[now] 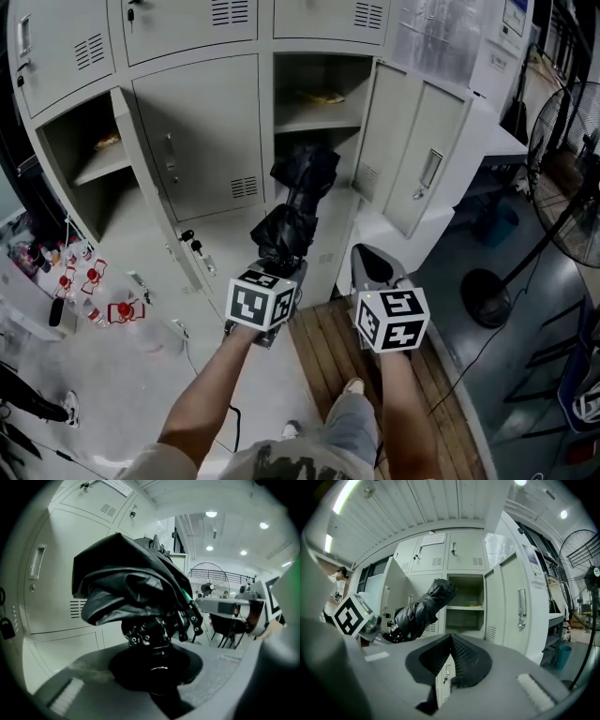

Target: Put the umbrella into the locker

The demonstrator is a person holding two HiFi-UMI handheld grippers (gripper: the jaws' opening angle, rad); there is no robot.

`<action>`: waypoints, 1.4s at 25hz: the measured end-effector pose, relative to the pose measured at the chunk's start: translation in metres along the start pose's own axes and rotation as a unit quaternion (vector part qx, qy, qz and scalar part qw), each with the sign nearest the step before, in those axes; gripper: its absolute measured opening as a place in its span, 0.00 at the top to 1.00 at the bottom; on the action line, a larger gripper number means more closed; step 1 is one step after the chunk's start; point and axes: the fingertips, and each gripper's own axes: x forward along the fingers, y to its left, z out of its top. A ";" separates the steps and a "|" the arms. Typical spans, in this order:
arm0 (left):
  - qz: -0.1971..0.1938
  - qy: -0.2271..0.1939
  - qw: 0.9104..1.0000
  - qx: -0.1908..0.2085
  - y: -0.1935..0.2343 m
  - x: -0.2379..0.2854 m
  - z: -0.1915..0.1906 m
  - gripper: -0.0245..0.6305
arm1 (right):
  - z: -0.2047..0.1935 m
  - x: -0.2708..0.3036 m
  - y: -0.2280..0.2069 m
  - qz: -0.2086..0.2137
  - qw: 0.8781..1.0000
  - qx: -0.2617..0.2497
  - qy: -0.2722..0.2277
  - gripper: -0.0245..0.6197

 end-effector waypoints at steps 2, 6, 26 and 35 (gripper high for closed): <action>0.004 0.006 1.000 0.001 0.003 0.013 0.002 0.86 | -0.001 0.011 -0.009 0.006 1.000 0.001 0.002 0.96; 0.016 0.016 1.000 0.003 0.013 0.040 0.009 0.86 | 0.002 0.034 -0.028 0.021 1.000 -0.003 0.003 0.96; 0.089 0.114 0.990 0.004 0.080 0.145 0.027 0.86 | 0.000 0.125 -0.080 0.096 0.995 -0.005 0.010 0.96; 0.119 0.170 0.978 0.011 0.105 0.174 0.033 0.86 | 0.006 0.155 -0.090 0.134 0.991 0.005 0.002 0.96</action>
